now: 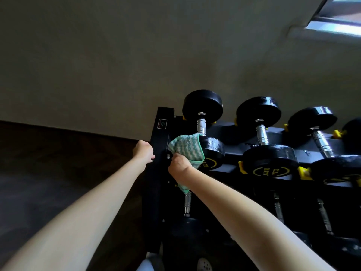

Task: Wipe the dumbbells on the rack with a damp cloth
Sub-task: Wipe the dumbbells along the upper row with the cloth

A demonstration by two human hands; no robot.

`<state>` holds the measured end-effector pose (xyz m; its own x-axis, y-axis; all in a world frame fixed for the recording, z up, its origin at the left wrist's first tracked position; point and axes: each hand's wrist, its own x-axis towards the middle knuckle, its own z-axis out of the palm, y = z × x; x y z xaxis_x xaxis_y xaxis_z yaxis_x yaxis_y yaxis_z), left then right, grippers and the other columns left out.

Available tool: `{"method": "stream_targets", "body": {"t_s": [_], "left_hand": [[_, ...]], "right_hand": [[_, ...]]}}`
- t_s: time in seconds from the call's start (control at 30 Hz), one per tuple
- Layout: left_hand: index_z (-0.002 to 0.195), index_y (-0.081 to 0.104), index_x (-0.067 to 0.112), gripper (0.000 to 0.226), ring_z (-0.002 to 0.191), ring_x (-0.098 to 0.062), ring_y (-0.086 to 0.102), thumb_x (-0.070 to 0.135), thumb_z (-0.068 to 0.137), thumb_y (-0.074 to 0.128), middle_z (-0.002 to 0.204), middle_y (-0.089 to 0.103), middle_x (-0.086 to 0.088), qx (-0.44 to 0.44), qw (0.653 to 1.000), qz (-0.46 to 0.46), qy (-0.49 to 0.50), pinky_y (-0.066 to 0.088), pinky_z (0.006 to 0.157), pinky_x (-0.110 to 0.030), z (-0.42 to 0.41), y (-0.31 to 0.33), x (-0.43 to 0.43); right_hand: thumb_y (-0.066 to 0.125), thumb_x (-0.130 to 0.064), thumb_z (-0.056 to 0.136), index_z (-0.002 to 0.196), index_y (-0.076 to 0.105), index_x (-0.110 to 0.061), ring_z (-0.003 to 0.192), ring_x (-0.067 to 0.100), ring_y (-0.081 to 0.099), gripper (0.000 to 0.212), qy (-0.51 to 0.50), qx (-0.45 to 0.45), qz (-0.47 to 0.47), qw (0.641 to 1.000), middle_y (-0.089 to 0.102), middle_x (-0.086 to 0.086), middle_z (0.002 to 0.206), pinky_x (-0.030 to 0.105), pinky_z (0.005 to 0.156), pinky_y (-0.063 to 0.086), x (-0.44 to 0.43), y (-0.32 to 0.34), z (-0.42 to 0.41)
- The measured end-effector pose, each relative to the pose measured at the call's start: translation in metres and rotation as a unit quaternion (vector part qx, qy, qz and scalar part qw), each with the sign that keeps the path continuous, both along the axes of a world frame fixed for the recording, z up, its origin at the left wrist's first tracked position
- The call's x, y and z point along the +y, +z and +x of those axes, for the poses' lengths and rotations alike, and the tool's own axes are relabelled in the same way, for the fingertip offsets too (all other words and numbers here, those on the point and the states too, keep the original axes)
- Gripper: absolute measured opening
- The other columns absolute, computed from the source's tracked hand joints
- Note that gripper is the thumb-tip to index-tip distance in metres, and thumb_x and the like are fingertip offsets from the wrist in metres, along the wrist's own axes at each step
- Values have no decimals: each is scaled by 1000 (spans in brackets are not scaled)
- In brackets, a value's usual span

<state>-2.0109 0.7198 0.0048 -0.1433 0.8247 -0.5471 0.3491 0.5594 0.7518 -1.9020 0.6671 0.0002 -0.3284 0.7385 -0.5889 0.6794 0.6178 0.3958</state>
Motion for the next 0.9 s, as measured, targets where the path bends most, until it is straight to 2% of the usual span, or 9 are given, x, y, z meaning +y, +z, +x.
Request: {"method": "stream_targets", "body": {"t_s": [0.13, 0.23, 0.4, 0.47, 0.6, 0.67, 0.73, 0.8, 0.9], "left_hand": [[130, 44, 1, 38, 100, -35, 62, 0, 97, 26, 134, 46, -21, -15, 1000, 2, 4, 51, 77, -37, 11, 7, -8], [129, 43, 1, 36, 97, -33, 62, 2, 98, 25, 132, 49, -21, -49, 999, 5, 6, 52, 81, -39, 23, 14, -17], [127, 44, 1, 35, 94, -31, 59, 1, 97, 25, 119, 55, -17, -144, 989, 29, -8, 49, 82, -38, 57, 35, -38], [111, 51, 6, 27, 77, -22, 58, 0, 96, 29, 103, 58, -13, -159, 986, 51, -27, 49, 71, -32, 67, 44, -44], [88, 60, 15, 19, 72, -19, 58, 16, 97, 42, 82, 63, -6, -217, 966, 73, -118, 49, 55, -22, 83, 63, -56], [104, 63, 15, 35, 86, -23, 63, 39, 97, 39, 95, 68, -8, -272, 942, 31, -195, 52, 70, -26, 92, 73, -61], [120, 61, 15, 56, 105, -24, 63, 57, 92, 37, 114, 67, -10, -297, 920, 5, -254, 48, 91, -37, 100, 79, -63], [122, 61, 17, 63, 110, -24, 62, 63, 82, 42, 118, 66, -9, -283, 912, -19, -295, 47, 95, -39, 106, 87, -67], [112, 63, 16, 33, 91, -17, 67, 38, 88, 55, 105, 70, -5, -226, 909, -7, -351, 52, 75, -29, 112, 96, -78]], "right_hand": [[51, -25, 95, 129, 55, -15, 135, 21, 35, 36, 10, 39, -20, 999, 49, 2, 140, 28, 115, 19, -14, -6, 15], [50, -19, 93, 122, 59, -5, 126, 30, 47, 34, -78, 137, -43, 987, 57, 14, 129, 34, 105, 34, -29, 7, 35], [55, -19, 91, 95, 64, 1, 91, 29, 58, 23, -288, 364, -63, 884, 62, 21, 96, 30, 71, 41, -46, 44, 76], [61, -15, 89, 79, 59, -4, 73, 22, 49, 16, -372, 492, -86, 782, 54, 13, 77, 25, 61, 36, -52, 55, 96], [52, -8, 94, 88, 60, -2, 69, 15, 63, 12, -499, 770, -131, 375, 64, 9, 81, 24, 67, 50, -66, 75, 131], [44, -13, 98, 91, 60, -8, 70, 13, 67, 18, -482, 822, -164, 254, 67, 6, 83, 24, 65, 53, -73, 83, 145], [40, -16, 97, 90, 68, -11, 75, 14, 69, 30, -446, 855, -193, 181, 72, 4, 85, 24, 68, 55, -77, 88, 156], [45, -17, 90, 91, 71, -11, 77, 15, 70, 27, -428, 873, -201, 122, 73, 4, 86, 25, 70, 56, -80, 92, 164], [49, -5, 87, 104, 57, -12, 75, 18, 68, 20, -425, 878, -176, 129, 70, 6, 89, 28, 66, 56, -82, 95, 184]]}}
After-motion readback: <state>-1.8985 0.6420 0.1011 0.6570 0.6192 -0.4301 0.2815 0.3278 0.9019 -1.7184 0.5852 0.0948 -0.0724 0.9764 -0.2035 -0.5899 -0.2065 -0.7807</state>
